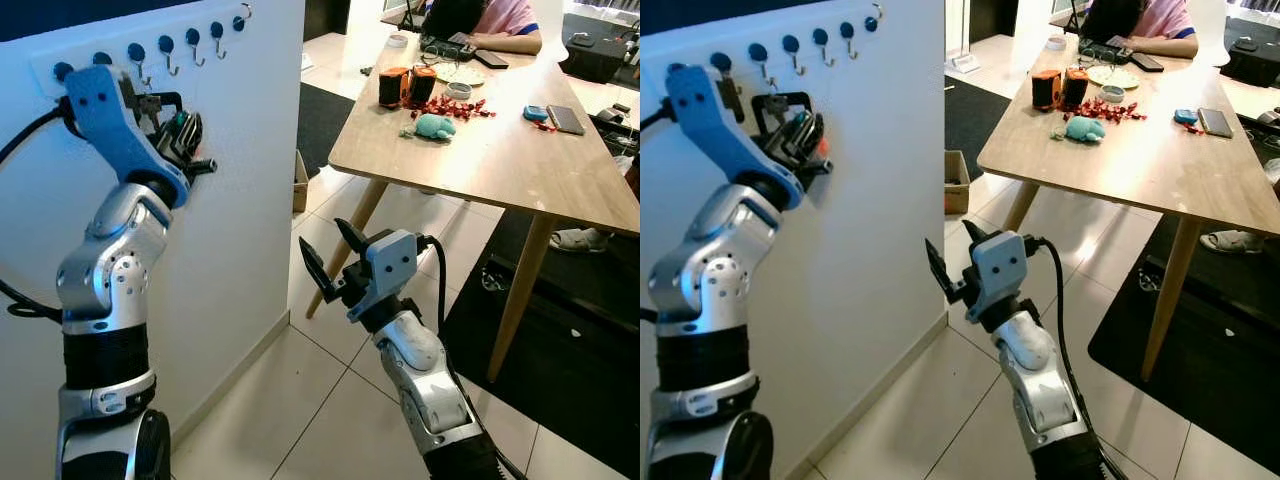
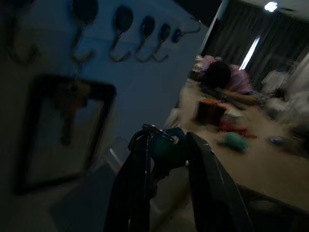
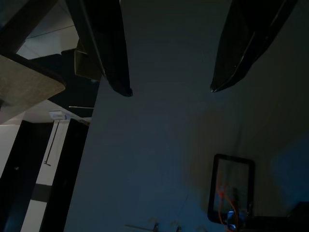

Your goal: Hang keys on a hook

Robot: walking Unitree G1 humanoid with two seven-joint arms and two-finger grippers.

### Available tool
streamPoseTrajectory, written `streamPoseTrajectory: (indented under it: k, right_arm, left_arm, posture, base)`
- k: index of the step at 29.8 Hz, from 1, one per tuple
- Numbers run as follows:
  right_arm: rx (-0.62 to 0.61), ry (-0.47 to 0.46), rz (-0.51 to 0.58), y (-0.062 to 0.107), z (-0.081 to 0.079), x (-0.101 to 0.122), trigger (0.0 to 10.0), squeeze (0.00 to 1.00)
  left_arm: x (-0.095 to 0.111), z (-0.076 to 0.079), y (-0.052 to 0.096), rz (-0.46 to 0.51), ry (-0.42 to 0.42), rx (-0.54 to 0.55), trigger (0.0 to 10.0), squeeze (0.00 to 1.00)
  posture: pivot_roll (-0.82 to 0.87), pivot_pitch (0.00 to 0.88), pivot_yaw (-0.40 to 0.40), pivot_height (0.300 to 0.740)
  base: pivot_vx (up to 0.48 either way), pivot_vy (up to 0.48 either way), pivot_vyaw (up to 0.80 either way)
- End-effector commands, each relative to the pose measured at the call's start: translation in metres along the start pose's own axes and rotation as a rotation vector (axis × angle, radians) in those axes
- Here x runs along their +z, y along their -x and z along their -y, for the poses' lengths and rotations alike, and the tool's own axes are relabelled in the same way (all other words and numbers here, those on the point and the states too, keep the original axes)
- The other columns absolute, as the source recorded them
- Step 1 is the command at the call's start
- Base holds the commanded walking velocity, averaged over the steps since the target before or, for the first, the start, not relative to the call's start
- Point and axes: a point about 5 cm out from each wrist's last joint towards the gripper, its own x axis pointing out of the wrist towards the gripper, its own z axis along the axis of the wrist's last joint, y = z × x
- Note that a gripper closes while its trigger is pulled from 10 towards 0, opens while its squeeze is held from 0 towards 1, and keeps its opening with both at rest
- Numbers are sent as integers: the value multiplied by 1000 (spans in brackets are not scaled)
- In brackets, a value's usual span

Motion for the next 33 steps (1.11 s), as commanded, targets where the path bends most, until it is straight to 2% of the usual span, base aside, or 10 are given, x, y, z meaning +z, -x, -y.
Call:
streamPoseTrajectory:
  k: [1, 2, 3, 4, 5, 12, 20, 23, 26, 33]
  right_arm:
    - [3, 0, -8, 2, -1, -3, 10000, 0]
    - [2, -1, -8, 2, -1, -3, 10000, 0]
    - [2, -1, -8, 2, -1, -3, 10000, 0]
    - [1, -1, -8, 2, -1, -3, 10000, 0]
    - [0, -1, -8, 2, -1, -3, 10000, 0]
    - [0, -2, -8, 2, -2, -3, 10000, 0]
    - [-2, -3, -8, 2, -2, -3, 10000, 0]
    - [-4, -3, -8, 2, -2, -3, 10000, 0]
    - [-11, -1, -8, 2, -1, -3, 10000, 0]
    - [-12, -1, -10, 3, -1, -3, 10000, 0]
  left_arm:
    - [-5, 0, -1, -29, 70, 2, 10000, 0]
    - [-4, 2, -3, -32, 145, -22, 10000, 0]
    - [-4, 2, -3, -32, 145, -22, 10000, 0]
    - [-2, 6, -5, -30, 207, -56, 10000, 0]
    - [1, 10, -5, -29, 217, -96, 10000, 0]
    - [1, 18, -10, -42, 228, -128, 10000, 0]
    - [6, 18, -25, -17, 248, -73, 10000, 0]
    - [9, 14, -30, 1, 232, -31, 10000, 0]
    - [20, -1, -36, 88, 177, 88, 10000, 0]
    - [28, -13, -32, 132, 199, 128, 10000, 0]
  posture:
    - [140, 180, 2, 740]
    - [140, 182, 3, 740]
    - [140, 182, 3, 740]
    - [142, 183, 2, 740]
    - [143, 184, 2, 740]
    - [146, 187, 2, 740]
    - [141, 189, 3, 740]
    - [138, 191, 6, 740]
    - [131, 193, 10, 740]
    - [133, 194, 9, 740]
  base:
    - [0, 0, 0]
    - [0, 0, 0]
    - [0, 0, 0]
    - [0, 0, 0]
    - [0, 0, 0]
    - [0, 0, 0]
    - [0, 0, 0]
    - [0, 0, 0]
    - [0, 0, 0]
    - [0, 0, 0]
